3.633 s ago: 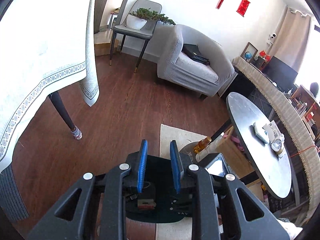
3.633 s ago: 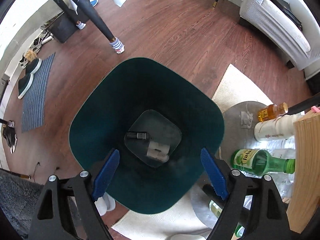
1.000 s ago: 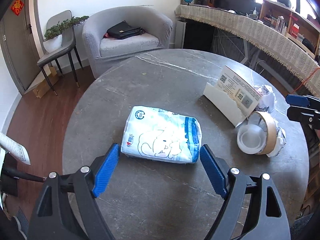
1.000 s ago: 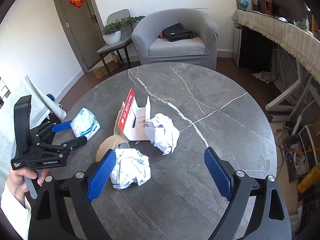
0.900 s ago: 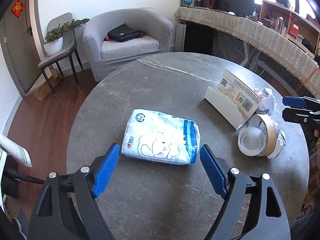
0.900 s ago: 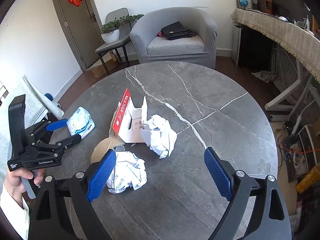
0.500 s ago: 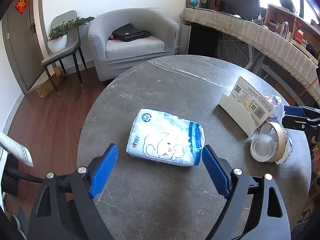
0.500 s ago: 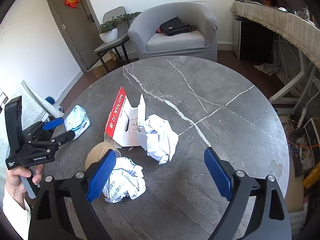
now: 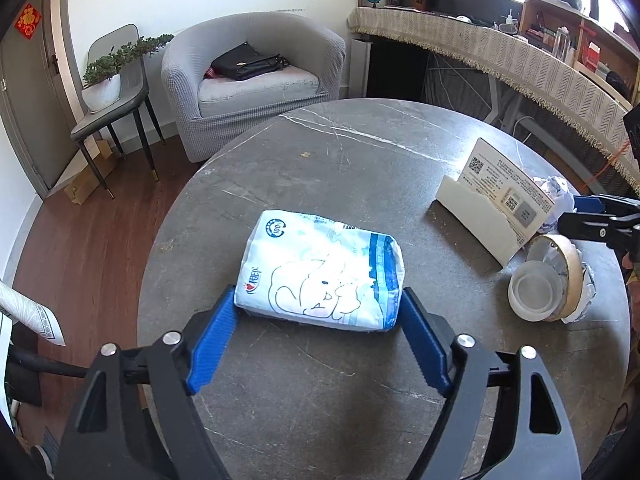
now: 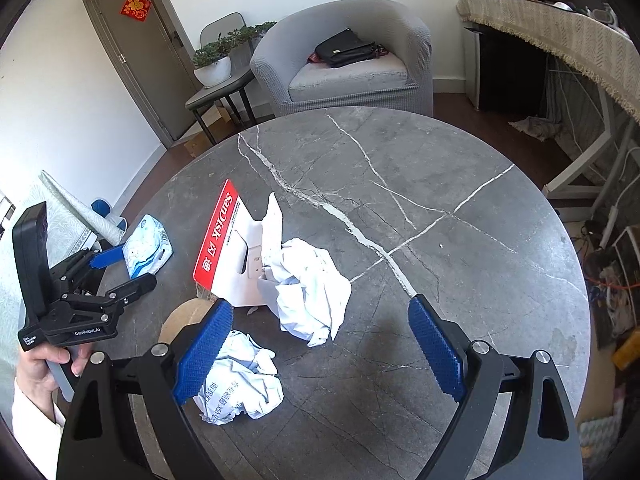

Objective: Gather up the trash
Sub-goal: 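Grasp the blue-white diaper pack with the left gripper while the right gripper grasps crumpled white paper, then carry the diaper pack and paper ball over the green bin with both grippers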

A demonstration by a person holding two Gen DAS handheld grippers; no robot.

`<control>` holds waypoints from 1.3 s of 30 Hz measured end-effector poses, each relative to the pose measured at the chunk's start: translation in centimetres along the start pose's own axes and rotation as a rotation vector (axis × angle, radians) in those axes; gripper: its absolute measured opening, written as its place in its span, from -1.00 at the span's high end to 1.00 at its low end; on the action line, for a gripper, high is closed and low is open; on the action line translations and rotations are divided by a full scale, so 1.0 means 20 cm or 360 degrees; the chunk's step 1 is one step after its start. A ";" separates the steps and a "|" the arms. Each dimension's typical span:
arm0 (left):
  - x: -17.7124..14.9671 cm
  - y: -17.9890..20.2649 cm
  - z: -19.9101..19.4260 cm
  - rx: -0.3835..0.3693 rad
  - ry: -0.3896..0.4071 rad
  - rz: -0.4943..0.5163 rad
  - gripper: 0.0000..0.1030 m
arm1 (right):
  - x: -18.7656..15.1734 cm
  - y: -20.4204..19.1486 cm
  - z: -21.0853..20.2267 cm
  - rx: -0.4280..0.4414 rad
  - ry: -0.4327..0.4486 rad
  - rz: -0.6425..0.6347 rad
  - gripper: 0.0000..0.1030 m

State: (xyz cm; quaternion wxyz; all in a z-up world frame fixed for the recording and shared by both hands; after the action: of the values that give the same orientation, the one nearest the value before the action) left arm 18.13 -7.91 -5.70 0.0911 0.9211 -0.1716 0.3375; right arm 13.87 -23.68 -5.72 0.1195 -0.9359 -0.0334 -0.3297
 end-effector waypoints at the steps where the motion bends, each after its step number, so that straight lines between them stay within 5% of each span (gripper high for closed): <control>1: 0.00 0.00 0.00 0.0008 0.0005 -0.0001 -0.48 | 0.00 -0.01 0.00 -0.0003 0.0000 -0.0018 -0.76; 6: 0.00 -0.02 -0.03 -0.0047 0.0015 -0.0052 -0.46 | 0.02 -0.05 0.00 -0.0039 0.0012 -0.0061 -0.45; 16: -0.03 -0.03 -0.16 -0.0130 0.0134 -0.0118 -0.46 | 0.04 -0.02 0.04 -0.0106 0.0017 -0.0043 -0.16; 20: -0.04 -0.06 -0.18 -0.0140 0.0138 -0.0118 -0.46 | 0.04 -0.02 0.05 -0.0097 0.0012 -0.0038 0.14; 33: -0.10 -0.15 -0.26 -0.0108 0.0148 -0.0129 -0.46 | 0.07 -0.01 -0.09 -0.0121 0.0142 0.0027 0.15; 39: -0.15 -0.24 -0.30 -0.0047 0.0149 -0.0200 -0.45 | 0.13 -0.16 -0.15 -0.0066 0.0230 -0.0030 0.16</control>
State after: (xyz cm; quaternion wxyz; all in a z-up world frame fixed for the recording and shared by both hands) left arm 14.24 -1.06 -3.24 0.1335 0.9118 -0.1139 0.3713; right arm 13.61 -21.41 -1.10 0.0991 -0.9115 -0.0269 -0.3982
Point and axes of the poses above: each gripper's, at about its wrist camera, not at the fingertips, and z roughly the way its jaws point, y to its right, x to its top, the point moved 2 cm from there along z, roughly the way its jaws point, and after that the axes turned 4 degrees about -z, right-handed, at the moved point
